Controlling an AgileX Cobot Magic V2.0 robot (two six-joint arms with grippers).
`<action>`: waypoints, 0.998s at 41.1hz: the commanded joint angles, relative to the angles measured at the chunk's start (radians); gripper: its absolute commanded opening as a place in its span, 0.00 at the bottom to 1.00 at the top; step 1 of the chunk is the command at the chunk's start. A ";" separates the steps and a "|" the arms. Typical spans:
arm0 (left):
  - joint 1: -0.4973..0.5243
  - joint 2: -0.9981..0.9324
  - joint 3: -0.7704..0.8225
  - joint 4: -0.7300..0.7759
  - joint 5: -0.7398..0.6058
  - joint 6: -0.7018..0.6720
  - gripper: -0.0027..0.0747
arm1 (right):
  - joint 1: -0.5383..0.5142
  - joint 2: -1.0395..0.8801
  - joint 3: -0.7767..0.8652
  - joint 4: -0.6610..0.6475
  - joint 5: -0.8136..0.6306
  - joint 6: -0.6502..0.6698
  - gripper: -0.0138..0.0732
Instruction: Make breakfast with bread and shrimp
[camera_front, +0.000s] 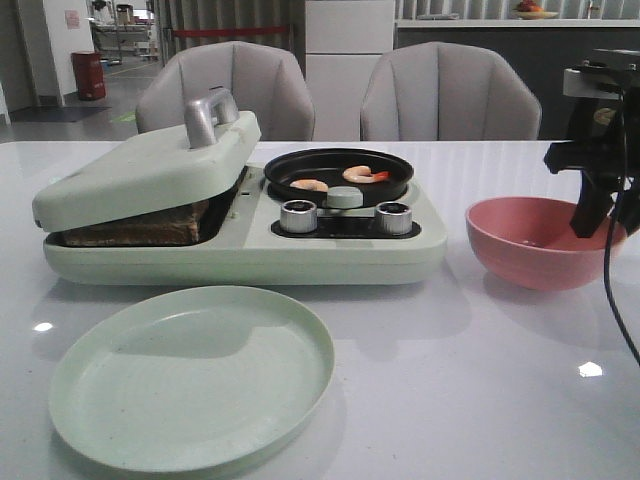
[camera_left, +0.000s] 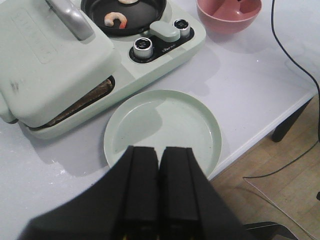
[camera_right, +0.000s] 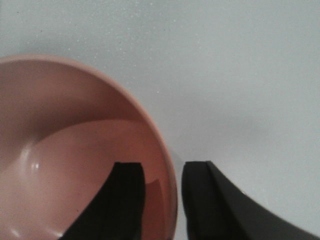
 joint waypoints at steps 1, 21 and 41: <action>-0.008 -0.001 -0.025 0.000 -0.077 -0.009 0.17 | -0.007 -0.058 -0.023 -0.012 -0.022 -0.011 0.65; -0.008 -0.001 -0.025 0.000 -0.077 -0.009 0.17 | 0.097 -0.432 0.123 -0.177 0.018 -0.029 0.64; -0.008 -0.001 -0.025 0.000 -0.077 -0.009 0.17 | 0.215 -0.924 0.390 -0.187 0.244 0.067 0.64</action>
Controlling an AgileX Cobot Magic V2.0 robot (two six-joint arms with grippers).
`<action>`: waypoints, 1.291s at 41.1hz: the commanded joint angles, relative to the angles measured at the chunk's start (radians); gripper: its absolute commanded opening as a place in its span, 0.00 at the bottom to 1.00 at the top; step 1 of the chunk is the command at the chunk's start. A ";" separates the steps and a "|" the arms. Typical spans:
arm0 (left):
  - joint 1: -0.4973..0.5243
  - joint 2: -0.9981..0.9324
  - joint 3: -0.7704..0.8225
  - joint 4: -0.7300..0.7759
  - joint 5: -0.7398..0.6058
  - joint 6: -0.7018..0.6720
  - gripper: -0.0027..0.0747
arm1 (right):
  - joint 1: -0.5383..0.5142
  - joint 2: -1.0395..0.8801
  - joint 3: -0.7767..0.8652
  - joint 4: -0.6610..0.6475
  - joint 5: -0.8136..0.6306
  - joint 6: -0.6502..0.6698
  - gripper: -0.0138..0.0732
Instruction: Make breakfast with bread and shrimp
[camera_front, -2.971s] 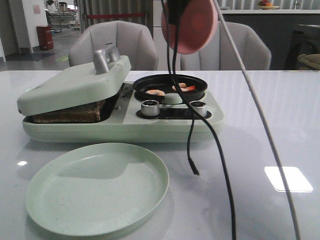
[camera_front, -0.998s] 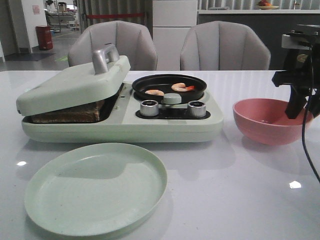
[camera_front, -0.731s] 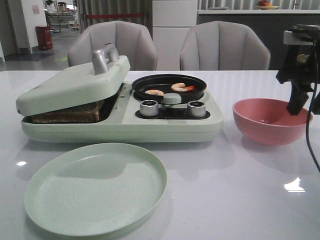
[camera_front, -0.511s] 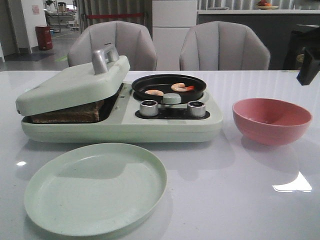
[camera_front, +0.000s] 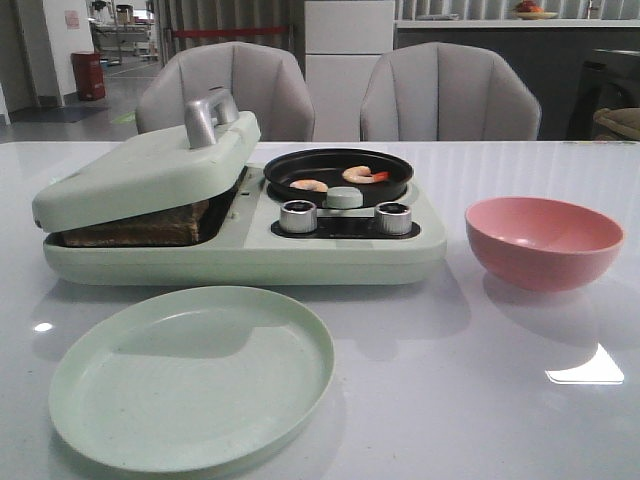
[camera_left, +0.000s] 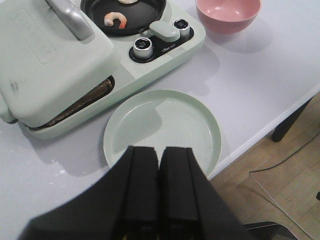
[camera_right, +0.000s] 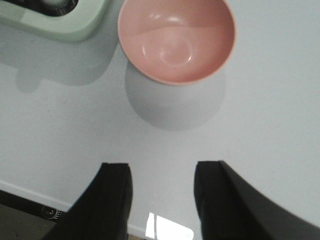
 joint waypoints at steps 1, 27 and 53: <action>-0.008 -0.001 -0.025 0.000 -0.077 -0.009 0.17 | 0.001 -0.123 0.008 0.000 0.010 0.019 0.64; -0.008 -0.001 -0.025 0.041 -0.078 -0.009 0.17 | 0.000 -0.609 0.072 -0.025 0.233 0.082 0.64; -0.008 -0.001 -0.025 0.059 -0.076 -0.009 0.17 | 0.000 -0.627 0.072 -0.025 0.238 0.134 0.20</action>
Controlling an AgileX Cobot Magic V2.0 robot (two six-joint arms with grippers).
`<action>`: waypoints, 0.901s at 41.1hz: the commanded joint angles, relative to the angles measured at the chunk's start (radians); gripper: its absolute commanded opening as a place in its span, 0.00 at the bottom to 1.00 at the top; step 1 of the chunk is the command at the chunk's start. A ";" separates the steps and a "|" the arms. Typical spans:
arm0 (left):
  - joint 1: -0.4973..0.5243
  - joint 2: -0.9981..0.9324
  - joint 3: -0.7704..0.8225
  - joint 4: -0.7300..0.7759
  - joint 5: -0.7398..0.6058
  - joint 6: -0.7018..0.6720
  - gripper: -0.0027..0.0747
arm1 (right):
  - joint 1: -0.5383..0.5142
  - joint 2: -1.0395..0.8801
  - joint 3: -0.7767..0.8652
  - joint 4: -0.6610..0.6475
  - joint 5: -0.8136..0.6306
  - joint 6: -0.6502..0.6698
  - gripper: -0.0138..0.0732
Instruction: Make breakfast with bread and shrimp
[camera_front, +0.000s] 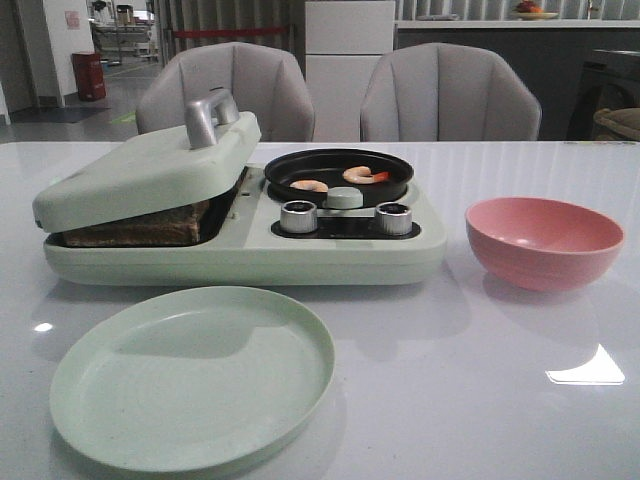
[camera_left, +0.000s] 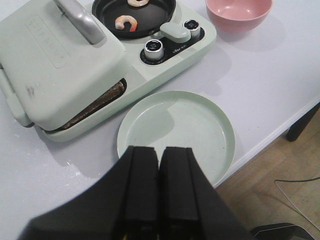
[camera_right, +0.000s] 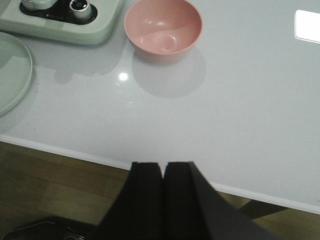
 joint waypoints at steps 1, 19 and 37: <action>-0.008 -0.001 -0.025 0.011 -0.076 -0.009 0.17 | 0.000 0.008 -0.023 -0.015 -0.063 -0.001 0.19; -0.008 -0.001 -0.025 0.009 -0.076 -0.009 0.17 | 0.000 0.008 -0.023 -0.015 -0.076 -0.001 0.18; 0.056 -0.042 -0.012 0.035 -0.070 -0.009 0.17 | 0.000 0.008 -0.023 -0.015 -0.074 -0.001 0.18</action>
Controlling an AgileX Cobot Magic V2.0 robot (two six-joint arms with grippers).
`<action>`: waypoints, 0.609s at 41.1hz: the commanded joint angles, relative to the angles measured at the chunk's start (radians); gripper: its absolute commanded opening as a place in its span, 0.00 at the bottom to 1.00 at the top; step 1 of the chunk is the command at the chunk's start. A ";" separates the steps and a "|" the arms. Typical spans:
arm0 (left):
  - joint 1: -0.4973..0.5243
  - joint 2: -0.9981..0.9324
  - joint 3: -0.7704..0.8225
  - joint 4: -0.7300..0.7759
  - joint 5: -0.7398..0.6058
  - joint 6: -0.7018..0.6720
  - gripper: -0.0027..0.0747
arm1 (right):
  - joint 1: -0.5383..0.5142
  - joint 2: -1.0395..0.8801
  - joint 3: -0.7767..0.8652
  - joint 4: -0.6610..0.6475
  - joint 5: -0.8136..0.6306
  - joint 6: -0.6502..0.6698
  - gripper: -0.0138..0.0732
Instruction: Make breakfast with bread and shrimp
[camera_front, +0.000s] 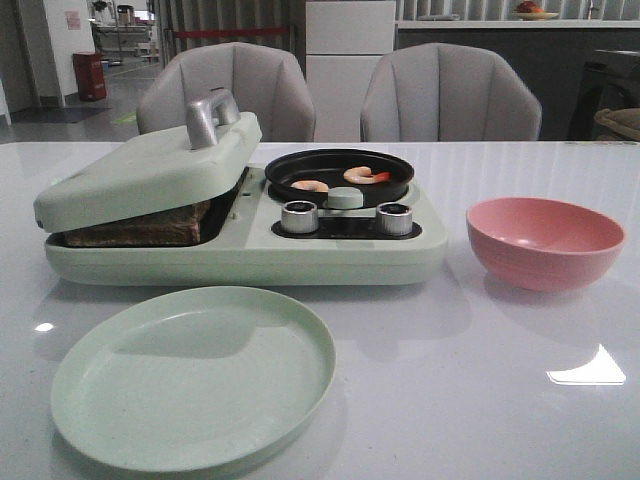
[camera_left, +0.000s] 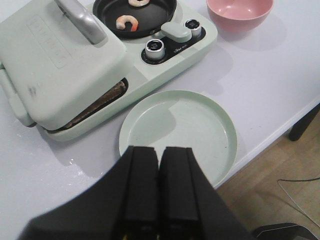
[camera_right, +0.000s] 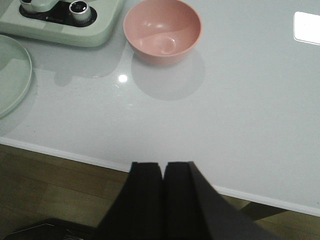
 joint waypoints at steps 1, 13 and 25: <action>0.071 -0.040 -0.015 0.017 -0.068 -0.009 0.17 | 0.000 0.008 -0.023 -0.012 -0.069 -0.003 0.18; 0.425 -0.284 0.147 -0.142 -0.247 -0.009 0.17 | 0.000 0.008 -0.023 -0.012 -0.069 -0.003 0.18; 0.644 -0.544 0.433 -0.117 -0.560 -0.006 0.17 | 0.000 0.008 -0.023 -0.012 -0.069 -0.003 0.18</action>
